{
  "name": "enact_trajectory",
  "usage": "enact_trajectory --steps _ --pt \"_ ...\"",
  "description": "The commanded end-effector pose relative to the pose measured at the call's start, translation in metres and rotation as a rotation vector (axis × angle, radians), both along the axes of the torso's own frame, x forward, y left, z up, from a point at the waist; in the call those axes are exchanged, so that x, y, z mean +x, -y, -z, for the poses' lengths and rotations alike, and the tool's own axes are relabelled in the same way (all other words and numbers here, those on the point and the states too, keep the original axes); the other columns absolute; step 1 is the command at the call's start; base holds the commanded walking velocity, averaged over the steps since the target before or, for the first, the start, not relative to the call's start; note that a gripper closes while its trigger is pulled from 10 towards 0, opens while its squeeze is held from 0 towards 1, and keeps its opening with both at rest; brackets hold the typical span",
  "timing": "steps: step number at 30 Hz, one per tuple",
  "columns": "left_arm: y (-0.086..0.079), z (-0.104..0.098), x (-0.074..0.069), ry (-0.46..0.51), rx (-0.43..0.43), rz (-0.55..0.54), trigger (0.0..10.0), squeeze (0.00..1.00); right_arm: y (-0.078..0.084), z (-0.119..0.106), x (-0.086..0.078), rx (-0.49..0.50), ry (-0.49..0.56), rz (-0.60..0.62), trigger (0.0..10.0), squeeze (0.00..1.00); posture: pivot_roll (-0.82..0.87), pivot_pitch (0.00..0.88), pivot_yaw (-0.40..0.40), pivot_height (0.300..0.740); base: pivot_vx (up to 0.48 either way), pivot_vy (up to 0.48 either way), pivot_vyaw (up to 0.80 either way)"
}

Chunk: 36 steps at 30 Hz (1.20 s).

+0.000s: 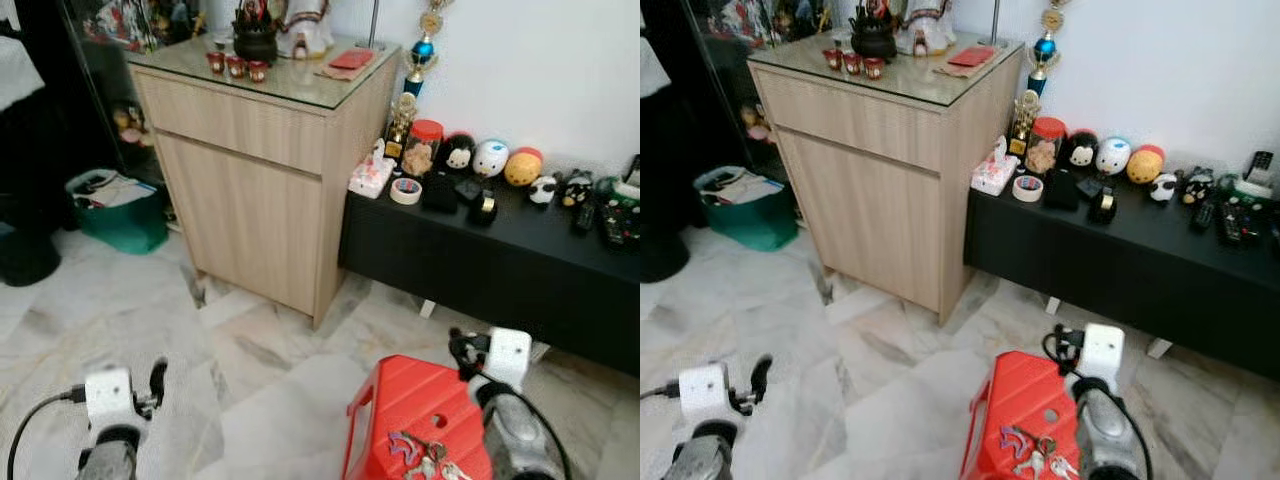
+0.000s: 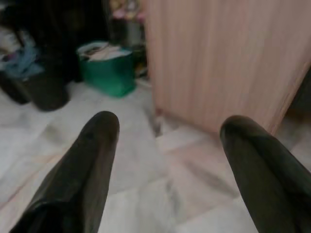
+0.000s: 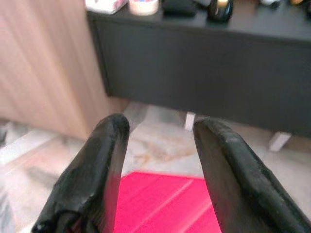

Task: Hang keys on a hook

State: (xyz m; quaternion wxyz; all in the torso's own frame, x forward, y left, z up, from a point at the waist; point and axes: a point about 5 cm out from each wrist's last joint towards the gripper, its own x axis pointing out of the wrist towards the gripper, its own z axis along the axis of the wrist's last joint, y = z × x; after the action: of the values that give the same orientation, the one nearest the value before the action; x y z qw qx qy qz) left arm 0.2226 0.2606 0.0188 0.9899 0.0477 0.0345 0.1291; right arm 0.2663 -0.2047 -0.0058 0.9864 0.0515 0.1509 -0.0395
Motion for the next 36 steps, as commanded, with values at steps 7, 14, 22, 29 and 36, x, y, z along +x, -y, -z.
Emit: enact_trajectory --steps 7,14,22,29,36 --pt "0.022 -0.027 -0.014 0.132 0.006 0.057 10.0 0.00 0.001 -0.012 -0.006 -0.023 0.115 -0.016 10.0 0.00 0.09 0.000 -0.092 0.740 0.000 0.000 0.00" --pt "0.036 -0.032 -0.012 0.106 0.030 0.168 10.0 0.00 0.001 -0.007 -0.014 -0.023 0.105 -0.007 10.0 0.00 0.09 0.000 -0.072 0.740 0.000 0.000 0.00" --pt "0.033 -0.045 -0.007 0.088 0.031 0.182 10.0 0.00 -0.001 -0.013 -0.011 -0.040 0.105 -0.002 10.0 0.00 0.09 0.000 -0.047 0.740 0.000 0.000 0.00" --pt "0.034 -0.049 -0.003 0.085 0.036 0.198 10.0 0.00 -0.010 -0.020 -0.005 -0.006 0.154 0.012 10.0 0.00 0.07 0.000 -0.027 0.740 0.000 0.000 0.00" --pt "0.034 -0.054 0.002 0.083 0.041 0.213 10.0 0.00 -0.016 -0.027 -0.001 -0.007 0.173 0.002 10.0 0.00 0.07 0.000 -0.018 0.740 0.000 0.000 0.00"
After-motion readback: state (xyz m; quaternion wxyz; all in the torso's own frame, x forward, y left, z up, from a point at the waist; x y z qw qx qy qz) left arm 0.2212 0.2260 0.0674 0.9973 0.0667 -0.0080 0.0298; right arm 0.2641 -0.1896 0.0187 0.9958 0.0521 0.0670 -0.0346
